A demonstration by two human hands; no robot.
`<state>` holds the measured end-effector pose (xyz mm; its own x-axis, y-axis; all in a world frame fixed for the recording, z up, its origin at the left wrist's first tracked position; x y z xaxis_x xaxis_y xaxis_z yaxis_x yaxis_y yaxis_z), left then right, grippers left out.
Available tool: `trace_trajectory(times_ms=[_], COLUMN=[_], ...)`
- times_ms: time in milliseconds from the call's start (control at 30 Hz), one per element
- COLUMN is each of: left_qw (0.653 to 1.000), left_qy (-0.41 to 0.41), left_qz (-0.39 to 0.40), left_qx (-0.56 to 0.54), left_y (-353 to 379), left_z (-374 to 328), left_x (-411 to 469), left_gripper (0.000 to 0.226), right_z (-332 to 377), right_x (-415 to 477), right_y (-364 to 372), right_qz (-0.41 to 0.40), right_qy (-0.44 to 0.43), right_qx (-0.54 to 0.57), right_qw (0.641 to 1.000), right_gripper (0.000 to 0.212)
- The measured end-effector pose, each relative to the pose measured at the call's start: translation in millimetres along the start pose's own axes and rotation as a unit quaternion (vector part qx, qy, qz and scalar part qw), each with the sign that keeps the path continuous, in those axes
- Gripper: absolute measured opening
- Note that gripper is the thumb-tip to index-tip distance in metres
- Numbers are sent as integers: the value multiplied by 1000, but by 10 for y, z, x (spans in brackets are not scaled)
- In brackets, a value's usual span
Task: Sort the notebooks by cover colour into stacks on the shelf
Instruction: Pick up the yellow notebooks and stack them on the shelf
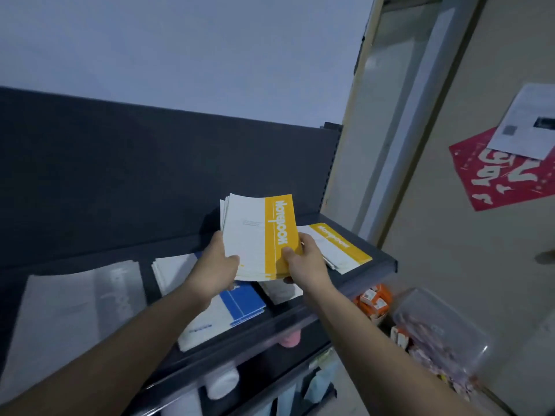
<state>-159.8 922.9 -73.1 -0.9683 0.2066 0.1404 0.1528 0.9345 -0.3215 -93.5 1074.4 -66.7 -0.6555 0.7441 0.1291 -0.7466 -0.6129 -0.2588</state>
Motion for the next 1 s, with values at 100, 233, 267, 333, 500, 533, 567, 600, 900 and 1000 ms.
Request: trace_trajectory(times_ms=[100,233,267,333,500,533,567,600,900,1000], left_qw=[1000,1000,999,998,994,993,992,991,972,953], left_qy=[-14,-16,-18,-29,-53,-55,-58,-59,-35,-9], left_qz=[1,16,23,42,84,88,91,96,119,122], left_qx=[8,18,23,32,55,61,69,79,201,277], left_y=[410,876,983,1192,1666,1751,1828,1895,2321,2373], left_z=[-127,-269,-297,-346,-397,-386,-378,-367,-236,-283], left_x=[14,117,147,213,476,544,609,667,842,840], left_gripper=[31,28,27,25,27,28,29,29,38,33], right_z=[-103,-291,-336,-418,-607,-646,-681,-716,-1111,-1188], right_x=[295,668,765,956,1475,1580,1680,1781,2359,2453], right_y=[-314,-605,-673,-802,-996,-1014,-1029,-1039,-1049,-1068], right_qz=[4,-6,-10,-11,1,3,6,11,47,58], right_qy=[5,25,26,30,25,22,21,22,-3,-27], right_qx=[-25,-41,-47,-64,-105,-115,-123,-128,-247,-279], right_qw=[1000,999,999,997,994,993,992,991,968,958], right_gripper=[32,43,45,44,34,31,26,21,8,6])
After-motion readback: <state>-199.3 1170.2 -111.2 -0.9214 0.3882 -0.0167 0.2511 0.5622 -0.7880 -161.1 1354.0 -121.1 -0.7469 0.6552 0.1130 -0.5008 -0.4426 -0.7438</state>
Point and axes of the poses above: each hand's wrist, its own x-axis towards the middle knuckle, its own y-axis out of the palm, z = x × y, the point moved 3 cm from there along x, towards the middle knuckle, and after that the axes turned 13 degrees about -z, right-handed, at the moved point
